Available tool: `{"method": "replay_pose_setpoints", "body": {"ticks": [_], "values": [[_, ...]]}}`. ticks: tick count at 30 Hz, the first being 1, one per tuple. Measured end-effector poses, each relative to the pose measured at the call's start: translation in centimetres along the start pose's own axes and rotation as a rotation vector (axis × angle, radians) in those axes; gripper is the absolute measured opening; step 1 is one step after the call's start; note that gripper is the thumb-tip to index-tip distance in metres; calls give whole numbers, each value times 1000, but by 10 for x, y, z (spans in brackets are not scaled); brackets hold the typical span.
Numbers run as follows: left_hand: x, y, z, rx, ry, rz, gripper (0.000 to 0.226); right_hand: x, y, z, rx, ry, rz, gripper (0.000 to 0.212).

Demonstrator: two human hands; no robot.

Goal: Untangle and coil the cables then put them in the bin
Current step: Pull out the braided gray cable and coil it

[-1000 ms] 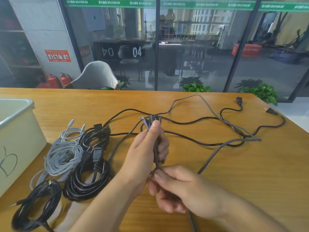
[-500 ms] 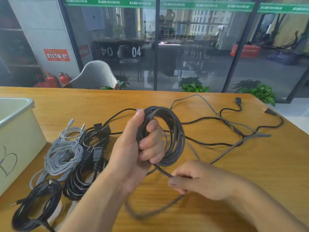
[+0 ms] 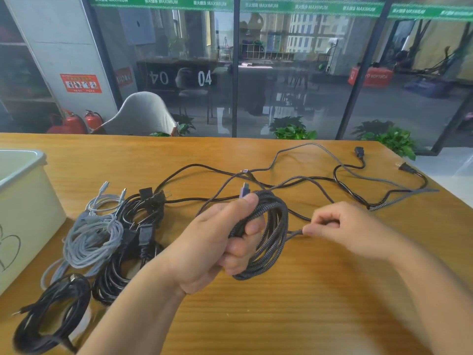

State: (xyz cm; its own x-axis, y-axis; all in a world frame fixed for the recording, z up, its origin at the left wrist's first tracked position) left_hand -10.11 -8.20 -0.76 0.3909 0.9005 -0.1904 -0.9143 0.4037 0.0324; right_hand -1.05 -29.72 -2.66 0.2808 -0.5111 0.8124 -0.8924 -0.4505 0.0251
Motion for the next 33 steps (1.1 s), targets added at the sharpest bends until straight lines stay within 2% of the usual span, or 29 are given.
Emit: {"method": "replay_pose_setpoints", "body": {"ticks": [4,8,11,14,20,25,27,33], "values": [[-10,-3,-8,55,-99,-63,39,25,7,-1,-55,60,297,47],[-21,-9,-22,89,-324,-114,42,30,14,-19,32,157,541,45],[-20,-11,-25,91,-371,-96,43,32,22,-32,96,145,658,43],[-16,-13,-27,84,-401,-64,46,28,26,-40,120,87,686,42],[-9,-20,-38,91,-489,63,50,11,26,-55,141,-22,587,45],[1,-21,-34,33,-465,231,46,-4,25,-63,137,-171,349,50],[2,-21,-31,-8,-452,279,49,-11,25,-69,147,-255,258,45],[0,-19,-22,-68,-294,301,55,-30,33,-83,166,-387,9,34]]}}
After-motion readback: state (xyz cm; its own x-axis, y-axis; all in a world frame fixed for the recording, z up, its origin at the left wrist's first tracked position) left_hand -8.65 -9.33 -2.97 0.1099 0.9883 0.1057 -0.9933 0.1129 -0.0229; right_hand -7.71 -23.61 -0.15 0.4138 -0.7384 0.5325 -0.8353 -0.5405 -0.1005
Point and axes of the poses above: each hand's wrist, its own y-axis away from the middle knuckle, its own x-axis out of the back of the hand, z = x × y, the point moved 6 cm from there along -y, towards the middle knuckle
